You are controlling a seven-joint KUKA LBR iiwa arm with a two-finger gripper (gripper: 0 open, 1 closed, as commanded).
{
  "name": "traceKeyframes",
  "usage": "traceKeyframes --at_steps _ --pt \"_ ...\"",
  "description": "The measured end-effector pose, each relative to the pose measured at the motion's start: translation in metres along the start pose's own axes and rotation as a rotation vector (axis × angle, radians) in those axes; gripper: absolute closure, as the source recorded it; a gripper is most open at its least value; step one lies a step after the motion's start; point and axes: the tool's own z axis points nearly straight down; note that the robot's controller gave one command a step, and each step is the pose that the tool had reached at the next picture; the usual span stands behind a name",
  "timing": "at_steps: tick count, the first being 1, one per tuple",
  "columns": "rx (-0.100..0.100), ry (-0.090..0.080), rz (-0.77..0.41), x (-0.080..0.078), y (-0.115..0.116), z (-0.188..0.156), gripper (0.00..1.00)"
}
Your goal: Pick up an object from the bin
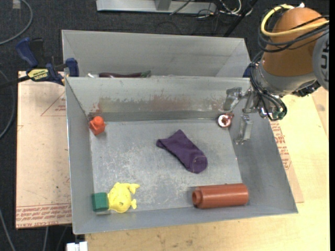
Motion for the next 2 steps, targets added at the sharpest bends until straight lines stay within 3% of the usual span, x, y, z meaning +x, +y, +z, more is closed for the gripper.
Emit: traceKeyframes --at_steps 1,2 --pt "0.001 -0.007 -0.002 -0.001 0.0 -0.005 0.0" --pt "0.002 -0.011 -0.028 0.013 0.028 0.04 0.0"
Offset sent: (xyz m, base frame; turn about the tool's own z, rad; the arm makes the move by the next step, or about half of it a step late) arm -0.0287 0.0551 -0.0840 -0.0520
